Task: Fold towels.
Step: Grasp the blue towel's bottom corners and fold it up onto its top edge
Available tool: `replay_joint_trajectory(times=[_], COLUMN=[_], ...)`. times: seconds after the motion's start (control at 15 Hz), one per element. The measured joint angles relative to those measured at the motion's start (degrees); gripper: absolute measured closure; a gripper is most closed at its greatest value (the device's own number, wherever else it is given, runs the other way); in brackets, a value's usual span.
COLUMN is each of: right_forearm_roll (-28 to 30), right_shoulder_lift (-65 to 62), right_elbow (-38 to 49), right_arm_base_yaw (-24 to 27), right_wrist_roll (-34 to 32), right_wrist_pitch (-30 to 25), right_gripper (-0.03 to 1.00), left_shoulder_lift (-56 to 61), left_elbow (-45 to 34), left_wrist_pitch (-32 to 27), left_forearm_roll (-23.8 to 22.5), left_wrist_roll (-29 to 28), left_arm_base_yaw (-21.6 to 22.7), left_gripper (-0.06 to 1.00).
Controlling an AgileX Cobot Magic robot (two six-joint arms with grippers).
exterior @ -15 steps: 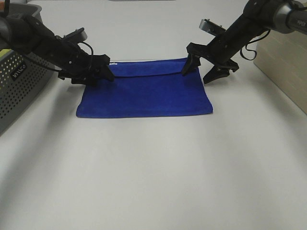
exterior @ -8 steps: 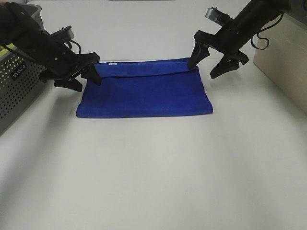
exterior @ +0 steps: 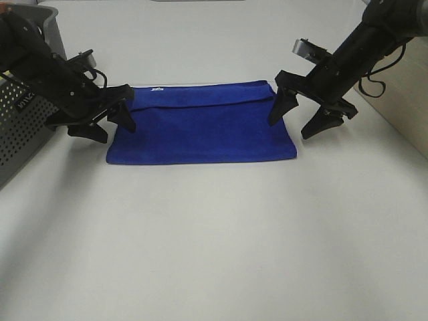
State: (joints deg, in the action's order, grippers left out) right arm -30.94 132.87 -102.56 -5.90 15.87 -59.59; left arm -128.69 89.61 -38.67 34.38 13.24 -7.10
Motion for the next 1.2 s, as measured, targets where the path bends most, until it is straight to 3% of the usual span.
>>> replay_joint_trajectory(times=[0.4, 0.8, 1.2], right_forearm_roll=[0.0, -0.2, -4.8], right_shoulder_lift=[0.0, 2.1, 4.6], right_elbow=[0.6, 0.6, 0.6], right_arm_base_yaw=[-0.1, -0.2, -0.4], right_wrist_roll=[1.5, 3.0, 3.1], right_wrist_pitch=[2.9, 3.8, 3.8], right_gripper=[0.20, 0.23, 0.34], left_shoulder_lift=[0.0, -2.7, -3.2], left_elbow=[0.0, 0.3, 0.3], left_wrist_pitch=[0.1, -0.2, 3.1], left_forearm_roll=[-8.1, -5.6, -4.8], left_wrist_roll=[-9.3, -9.2, -8.3], left_arm_base_yaw=[0.0, -0.1, -4.4], left_gripper=[0.29, 0.29, 0.44])
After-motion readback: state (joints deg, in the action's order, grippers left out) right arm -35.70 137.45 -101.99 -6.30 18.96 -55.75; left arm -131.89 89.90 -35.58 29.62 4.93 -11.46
